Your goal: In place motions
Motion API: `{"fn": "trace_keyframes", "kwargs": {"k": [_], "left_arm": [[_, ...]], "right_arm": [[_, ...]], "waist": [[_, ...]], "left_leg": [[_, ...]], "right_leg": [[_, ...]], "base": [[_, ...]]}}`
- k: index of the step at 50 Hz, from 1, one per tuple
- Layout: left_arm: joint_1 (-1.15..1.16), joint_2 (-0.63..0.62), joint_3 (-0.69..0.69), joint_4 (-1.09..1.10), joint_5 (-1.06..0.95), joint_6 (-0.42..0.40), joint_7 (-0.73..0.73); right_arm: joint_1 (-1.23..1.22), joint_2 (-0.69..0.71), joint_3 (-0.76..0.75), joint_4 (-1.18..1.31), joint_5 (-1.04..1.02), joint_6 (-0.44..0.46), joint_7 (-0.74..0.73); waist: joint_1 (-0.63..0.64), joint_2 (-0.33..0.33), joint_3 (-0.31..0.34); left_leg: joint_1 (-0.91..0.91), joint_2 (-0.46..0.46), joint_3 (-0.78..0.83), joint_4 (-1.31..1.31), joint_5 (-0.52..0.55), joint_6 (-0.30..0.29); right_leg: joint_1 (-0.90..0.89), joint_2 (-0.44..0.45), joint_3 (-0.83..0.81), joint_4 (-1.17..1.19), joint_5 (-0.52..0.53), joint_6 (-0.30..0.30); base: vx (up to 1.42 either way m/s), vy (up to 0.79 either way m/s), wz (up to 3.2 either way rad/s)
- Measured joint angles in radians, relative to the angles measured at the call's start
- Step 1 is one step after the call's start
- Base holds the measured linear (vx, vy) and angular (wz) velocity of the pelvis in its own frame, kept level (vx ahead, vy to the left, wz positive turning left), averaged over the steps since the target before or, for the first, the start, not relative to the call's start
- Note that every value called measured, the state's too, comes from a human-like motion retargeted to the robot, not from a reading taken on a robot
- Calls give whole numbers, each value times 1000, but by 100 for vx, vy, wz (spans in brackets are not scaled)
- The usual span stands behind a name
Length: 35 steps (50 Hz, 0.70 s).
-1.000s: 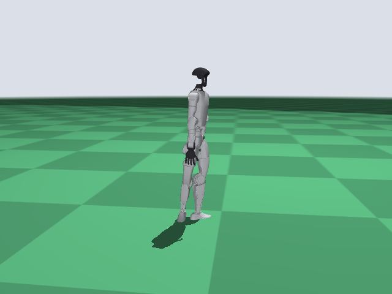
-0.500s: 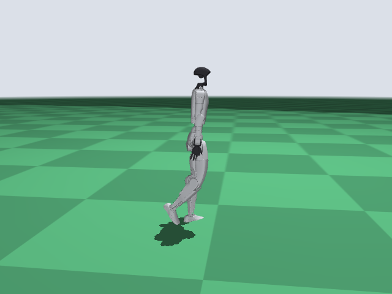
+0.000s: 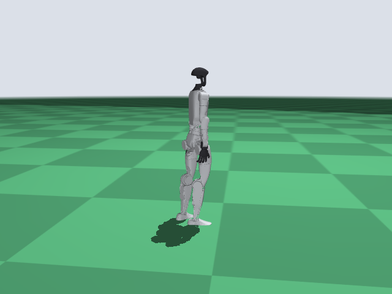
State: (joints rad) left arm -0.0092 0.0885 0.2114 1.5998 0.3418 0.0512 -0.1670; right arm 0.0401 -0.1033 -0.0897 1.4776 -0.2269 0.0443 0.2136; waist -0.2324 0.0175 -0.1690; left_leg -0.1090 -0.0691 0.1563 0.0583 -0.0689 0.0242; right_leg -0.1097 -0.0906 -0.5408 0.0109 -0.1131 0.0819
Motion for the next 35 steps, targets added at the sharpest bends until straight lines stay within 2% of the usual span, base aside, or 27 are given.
{"fn": "trace_keyframes", "kwargs": {"k": [2,5,10,23,28,31,35], "left_arm": [[34,-2,24,4,27,-3,49],[60,-9,46,32,-20,-5,106],[83,-10,82,72,-42,31,57],[46,-39,59,-33,-49,14,24],[24,-37,67,-50,-62,10,1],[20,-34,62,-50,-63,8,-9],[22,-28,57,-37,-63,8,-20]], "right_arm": [[-16,5,-5,-26,6,21,4],[-47,19,-5,-56,45,38,6],[-50,40,1,-73,70,19,49],[-23,30,58,100,-23,49,25],[-8,22,63,149,-27,62,0],[2,20,39,155,-6,64,-3],[2,16,13,154,29,65,0]], "waist": [[9,7,-17],[20,7,4],[0,13,-52],[25,7,-69],[242,-22,-81],[276,-23,-85],[260,-19,-86]], "left_leg": [[4,6,7,-8,1,-2],[45,15,19,-28,5,-8],[32,12,-10,-37,-2,-10],[49,13,-9,-61,-3,-17],[73,38,223,-79,-34,-29],[75,45,261,-81,-41,-32],[76,46,255,-83,-42,-31]], "right_leg": [[-12,0,13,14,-1,0],[21,16,13,12,-7,-6],[13,22,-2,4,-13,-7],[22,28,-7,8,-8,-9],[-21,70,213,49,-25,-22],[-30,71,247,58,-22,-15],[-33,64,239,60,-12,-10]], "base": [[4,6,-13],[-3,3,-14],[8,-3,24],[3,-4,-5],[3,-5,-227],[5,-4,-70],[2,-1,9]]}}
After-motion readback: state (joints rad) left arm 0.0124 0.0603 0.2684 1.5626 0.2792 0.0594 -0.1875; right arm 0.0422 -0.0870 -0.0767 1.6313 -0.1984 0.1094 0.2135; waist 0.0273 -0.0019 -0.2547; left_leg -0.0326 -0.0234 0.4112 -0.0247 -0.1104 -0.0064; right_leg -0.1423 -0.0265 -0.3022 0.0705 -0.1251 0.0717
